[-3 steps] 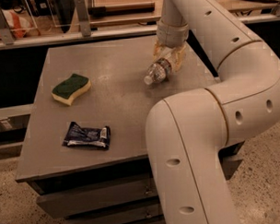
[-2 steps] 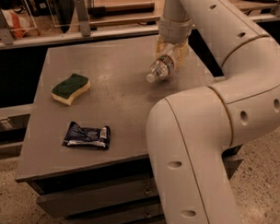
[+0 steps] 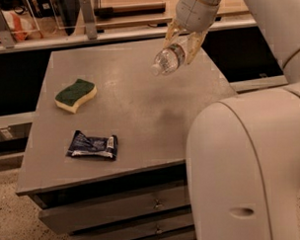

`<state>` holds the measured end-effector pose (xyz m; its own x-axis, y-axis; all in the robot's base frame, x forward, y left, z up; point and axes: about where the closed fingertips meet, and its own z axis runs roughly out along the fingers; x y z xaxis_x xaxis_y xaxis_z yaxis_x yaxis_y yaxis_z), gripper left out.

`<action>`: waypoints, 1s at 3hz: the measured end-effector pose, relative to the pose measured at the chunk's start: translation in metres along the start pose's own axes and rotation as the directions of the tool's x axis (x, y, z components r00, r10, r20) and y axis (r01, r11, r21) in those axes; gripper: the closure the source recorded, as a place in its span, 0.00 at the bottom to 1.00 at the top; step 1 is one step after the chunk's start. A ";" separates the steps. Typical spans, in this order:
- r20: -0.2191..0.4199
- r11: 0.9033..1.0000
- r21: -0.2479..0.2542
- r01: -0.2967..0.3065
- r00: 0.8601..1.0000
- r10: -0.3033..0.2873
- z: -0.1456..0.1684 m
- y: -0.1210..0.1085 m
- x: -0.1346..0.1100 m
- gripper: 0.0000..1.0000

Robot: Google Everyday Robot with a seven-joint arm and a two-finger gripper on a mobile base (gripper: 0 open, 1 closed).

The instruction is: Move water bottle near sponge

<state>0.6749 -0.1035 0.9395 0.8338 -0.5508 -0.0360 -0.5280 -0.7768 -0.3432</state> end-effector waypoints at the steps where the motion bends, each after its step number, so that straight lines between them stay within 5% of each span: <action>1: 0.040 0.986 0.165 -0.003 0.999 -0.003 -0.025 -0.007 -0.036 1.00; 2: 0.019 0.955 0.297 0.014 1.000 -0.020 -0.039 -0.015 -0.068 1.00; 3: -0.014 0.933 0.358 0.036 0.999 -0.033 -0.019 -0.017 -0.085 1.00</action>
Offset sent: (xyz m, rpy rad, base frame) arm -0.0921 0.0642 -0.0030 0.3669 -0.2019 -0.0200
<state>0.6100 -0.0493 0.9660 0.8487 -0.5288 -0.0116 -0.4049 -0.6354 -0.6575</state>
